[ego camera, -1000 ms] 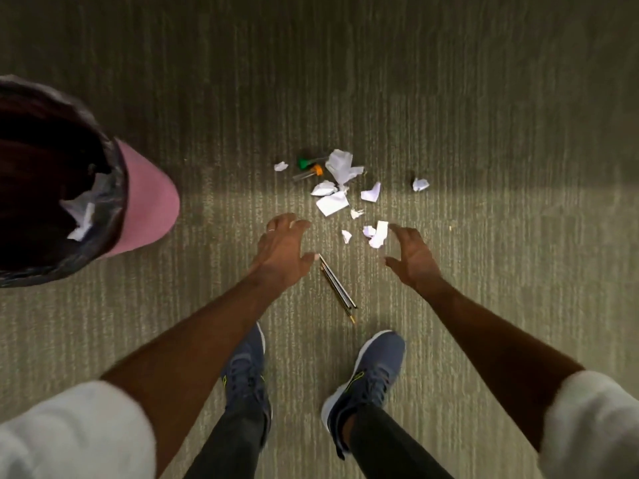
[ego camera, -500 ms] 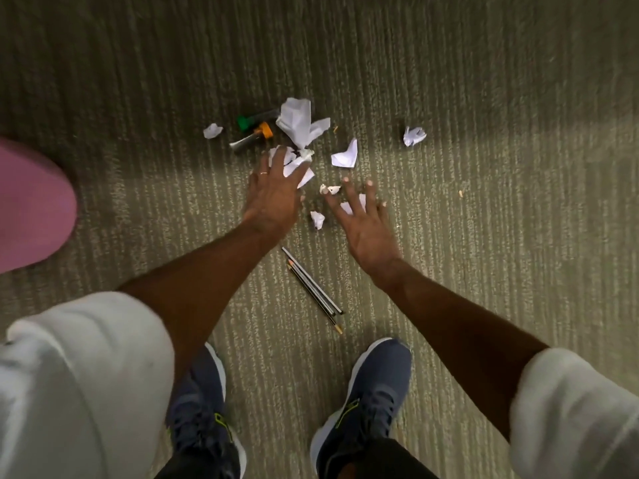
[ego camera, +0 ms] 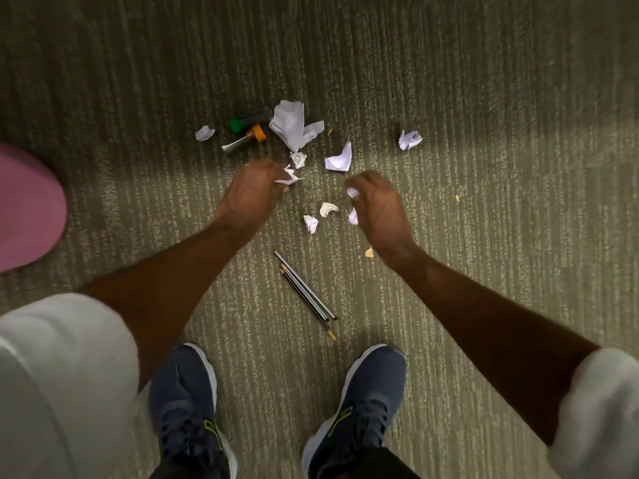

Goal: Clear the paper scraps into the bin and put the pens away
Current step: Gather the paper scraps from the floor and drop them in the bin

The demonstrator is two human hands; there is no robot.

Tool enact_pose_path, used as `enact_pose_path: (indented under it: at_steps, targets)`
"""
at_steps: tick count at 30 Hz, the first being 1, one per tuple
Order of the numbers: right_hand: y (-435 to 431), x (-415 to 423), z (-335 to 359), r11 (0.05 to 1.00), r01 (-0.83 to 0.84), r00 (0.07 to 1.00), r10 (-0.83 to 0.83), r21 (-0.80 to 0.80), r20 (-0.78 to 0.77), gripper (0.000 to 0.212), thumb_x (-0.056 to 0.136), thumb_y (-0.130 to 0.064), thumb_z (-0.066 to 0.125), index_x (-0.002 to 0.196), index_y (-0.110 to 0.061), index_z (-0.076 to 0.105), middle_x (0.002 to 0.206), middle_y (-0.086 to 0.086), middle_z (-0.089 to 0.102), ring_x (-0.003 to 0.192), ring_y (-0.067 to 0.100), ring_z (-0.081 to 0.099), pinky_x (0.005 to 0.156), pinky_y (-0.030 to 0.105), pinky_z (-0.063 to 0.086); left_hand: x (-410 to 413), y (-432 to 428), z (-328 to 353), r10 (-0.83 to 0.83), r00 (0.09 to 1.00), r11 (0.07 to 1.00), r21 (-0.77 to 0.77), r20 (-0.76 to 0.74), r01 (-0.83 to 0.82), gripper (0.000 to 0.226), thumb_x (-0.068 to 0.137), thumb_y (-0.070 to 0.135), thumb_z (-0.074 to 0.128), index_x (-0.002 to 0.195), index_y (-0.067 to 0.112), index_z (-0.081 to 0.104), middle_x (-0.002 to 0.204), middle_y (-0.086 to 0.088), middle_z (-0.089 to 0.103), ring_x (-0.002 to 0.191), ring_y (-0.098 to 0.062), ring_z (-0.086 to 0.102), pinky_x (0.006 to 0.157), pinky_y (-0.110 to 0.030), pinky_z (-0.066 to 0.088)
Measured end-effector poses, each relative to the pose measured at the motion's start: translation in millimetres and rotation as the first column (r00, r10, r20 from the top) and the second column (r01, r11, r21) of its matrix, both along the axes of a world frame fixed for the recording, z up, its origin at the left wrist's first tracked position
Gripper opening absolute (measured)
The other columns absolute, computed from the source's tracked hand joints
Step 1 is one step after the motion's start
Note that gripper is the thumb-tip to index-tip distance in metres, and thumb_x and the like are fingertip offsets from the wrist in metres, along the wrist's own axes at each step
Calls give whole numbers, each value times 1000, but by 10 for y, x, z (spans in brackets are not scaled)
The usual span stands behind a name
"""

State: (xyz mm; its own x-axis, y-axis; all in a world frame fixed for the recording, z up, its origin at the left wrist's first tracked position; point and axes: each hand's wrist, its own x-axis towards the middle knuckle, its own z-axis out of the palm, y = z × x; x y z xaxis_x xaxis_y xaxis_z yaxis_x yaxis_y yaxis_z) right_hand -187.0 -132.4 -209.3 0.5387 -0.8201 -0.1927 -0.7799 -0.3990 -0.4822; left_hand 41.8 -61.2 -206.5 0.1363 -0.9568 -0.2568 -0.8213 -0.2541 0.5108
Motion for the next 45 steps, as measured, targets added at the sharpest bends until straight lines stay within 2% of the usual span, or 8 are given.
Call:
enact_pose_path:
  at_steps: [4, 11, 17, 25, 35, 39, 42, 45]
  targets:
    - [-401, 275, 91, 995, -69, 995, 74, -66, 70, 35, 94, -4, 60, 128, -15, 62, 134, 5, 58, 117, 14, 56, 102, 19, 41, -178, 238, 165, -65, 969, 997, -47, -236, 55, 19, 98, 12, 60, 117, 16, 64, 117, -4, 63, 96, -13, 60, 76, -17, 47]
    - [-402, 272, -277, 926, -377, 875, 367, 31, -317, 63, 99, -11, 55, 152, -33, 29, 163, 12, 22, 149, 43, 19, 116, 60, 30, -509, 389, 38, -432, 895, 872, 200, -110, 446, 62, 92, -4, 61, 142, 29, 47, 168, 6, 13, 105, -9, 65, 75, -16, 56]
    - [-168, 11, -183, 913, -392, 904, 358, -115, -235, 46, 86, 3, 70, 125, -15, 55, 133, 9, 53, 117, 27, 52, 78, 41, 61, -589, 330, -26, -478, 878, 854, 215, -35, 474, 70, 83, -15, 59, 142, 22, 50, 160, 2, 32, 105, -22, 68, 84, -35, 59]
    - [-689, -280, 114, 975, 141, 990, -142, -174, 7, 17, 95, -4, 58, 103, -12, 71, 115, 6, 66, 98, 9, 58, 82, -2, 33, -631, 138, 75, -415, 909, 884, 220, -34, 412, 76, 84, -9, 64, 147, 27, 40, 136, -2, 54, 101, -21, 65, 83, -33, 57]
    - [-1007, -446, -201, 908, -342, 856, 195, -242, -478, 41, 99, -17, 49, 140, -18, 52, 149, 19, 43, 134, 40, 42, 104, 48, 45, -667, 100, -58, -362, 932, 919, 164, -8, 358, 40, 91, 11, 68, 130, 19, 62, 131, 0, 50, 92, -20, 68, 84, -35, 61]
    - [-767, -483, -242, 963, -96, 935, 0, -253, -354, 39, 92, -1, 64, 128, -16, 59, 129, 11, 58, 103, 27, 63, 79, 36, 61, -632, 187, -52, -170, 979, 972, 145, -116, 186, 34, 96, 11, 61, 129, 17, 65, 128, 2, 56, 95, -19, 67, 90, -34, 59]
    - [-609, -468, -109, 975, 179, 950, -206, -132, -233, 19, 94, -3, 62, 109, -9, 72, 107, 10, 69, 74, 11, 63, 55, 5, 43, -564, 284, 34, -22, 979, 992, 116, -204, 46, 33, 93, 8, 66, 124, 16, 67, 121, 2, 60, 96, -14, 64, 86, -24, 56]
    - [-446, -396, 141, 886, 454, 890, -456, 97, -4, 15, 95, -9, 62, 102, -5, 74, 94, 9, 73, 66, 7, 67, 47, 4, 42, -438, 411, 222, 81, 962, 996, 66, -260, -66, 26, 92, 9, 67, 118, 13, 69, 114, -1, 64, 95, -13, 61, 82, -23, 51]
